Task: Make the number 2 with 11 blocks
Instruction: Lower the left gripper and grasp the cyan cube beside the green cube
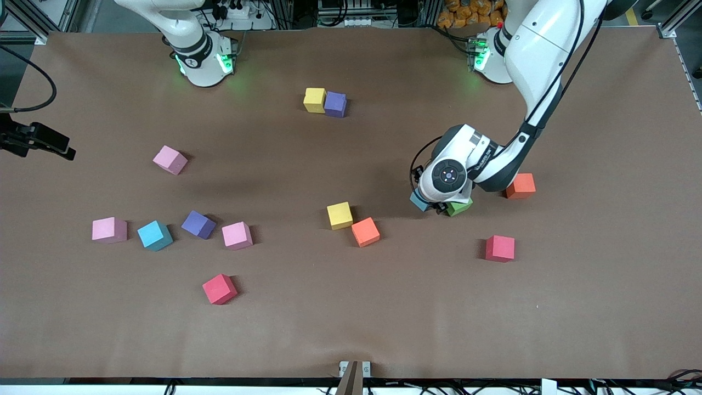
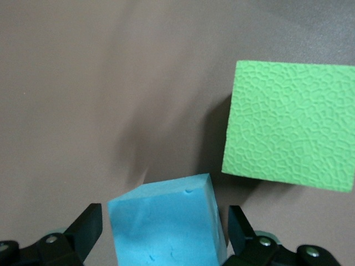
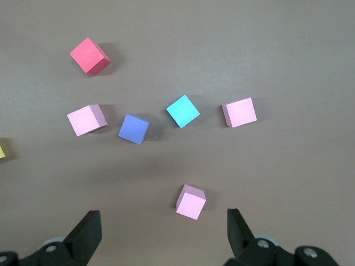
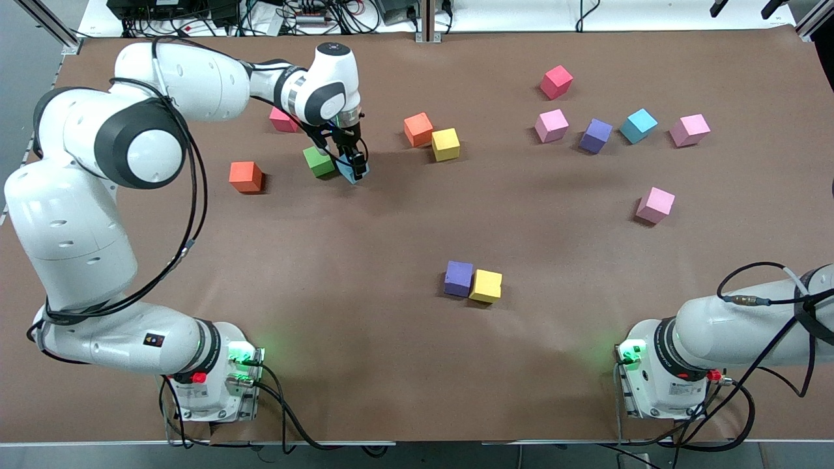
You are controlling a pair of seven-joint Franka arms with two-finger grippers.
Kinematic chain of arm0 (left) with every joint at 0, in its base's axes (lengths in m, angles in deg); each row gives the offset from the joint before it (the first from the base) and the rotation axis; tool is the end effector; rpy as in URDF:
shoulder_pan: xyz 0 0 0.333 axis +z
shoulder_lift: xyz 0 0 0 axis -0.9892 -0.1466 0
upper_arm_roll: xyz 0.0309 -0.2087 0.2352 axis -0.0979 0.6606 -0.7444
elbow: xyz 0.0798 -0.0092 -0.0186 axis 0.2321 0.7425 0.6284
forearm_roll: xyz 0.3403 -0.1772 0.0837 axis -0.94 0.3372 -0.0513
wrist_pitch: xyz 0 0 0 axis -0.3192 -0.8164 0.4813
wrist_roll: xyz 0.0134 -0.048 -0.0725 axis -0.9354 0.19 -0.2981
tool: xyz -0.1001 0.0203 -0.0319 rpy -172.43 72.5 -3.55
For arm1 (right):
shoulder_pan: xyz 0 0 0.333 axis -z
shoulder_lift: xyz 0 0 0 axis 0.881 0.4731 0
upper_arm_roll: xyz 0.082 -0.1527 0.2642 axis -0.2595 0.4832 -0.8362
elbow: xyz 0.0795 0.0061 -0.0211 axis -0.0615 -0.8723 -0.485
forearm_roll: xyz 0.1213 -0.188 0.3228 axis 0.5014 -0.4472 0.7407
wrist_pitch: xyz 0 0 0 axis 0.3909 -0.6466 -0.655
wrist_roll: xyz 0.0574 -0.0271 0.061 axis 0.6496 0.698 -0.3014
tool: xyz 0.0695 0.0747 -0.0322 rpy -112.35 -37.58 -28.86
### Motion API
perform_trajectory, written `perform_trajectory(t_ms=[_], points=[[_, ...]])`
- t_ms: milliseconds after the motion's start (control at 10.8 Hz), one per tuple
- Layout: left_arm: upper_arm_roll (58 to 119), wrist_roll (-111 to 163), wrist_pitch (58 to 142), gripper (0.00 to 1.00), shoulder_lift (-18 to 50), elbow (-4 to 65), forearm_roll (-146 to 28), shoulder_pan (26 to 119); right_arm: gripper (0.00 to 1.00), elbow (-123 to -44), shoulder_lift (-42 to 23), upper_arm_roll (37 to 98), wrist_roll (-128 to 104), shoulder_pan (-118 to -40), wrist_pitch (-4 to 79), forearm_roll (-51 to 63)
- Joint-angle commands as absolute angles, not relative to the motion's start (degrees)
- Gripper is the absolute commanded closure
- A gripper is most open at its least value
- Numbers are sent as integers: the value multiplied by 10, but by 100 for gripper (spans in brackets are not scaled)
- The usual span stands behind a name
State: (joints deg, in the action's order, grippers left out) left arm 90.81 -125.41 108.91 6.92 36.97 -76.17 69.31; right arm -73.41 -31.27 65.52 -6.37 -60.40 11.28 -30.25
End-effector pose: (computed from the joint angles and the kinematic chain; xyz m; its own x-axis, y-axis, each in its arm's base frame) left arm 0.5230 -0.3218 0.1907 -0.5029 0.8476 0.1690 0.8289 0.5284 -0.1834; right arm 0.5619 -0.0444 0.6163 0.9956 -0.0903 -0.0230 -0.0906 -0.9958 -0.0098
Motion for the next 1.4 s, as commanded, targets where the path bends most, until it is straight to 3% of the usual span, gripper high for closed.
perform_trajectory(t_ms=[0,558,744,837,1302], points=[[912,-1360,1095,0,74,376,-800,694,0,-727,-306,652,-69,-605,112,-301],[912,-1374,1094,0,73,377,-801,685,0,-726,-305,652,-69,-607,118,-301],[912,-1378,1092,77,73,377,-803,686,0,-726,-305,652,-69,-607,118,-301],[912,-1378,1092,100,73,377,-805,685,0,-726,-305,652,-70,-607,118,-301],[928,-1364,1095,100,84,374,-849,680,0,-727,-305,652,-70,-607,118,-302]])
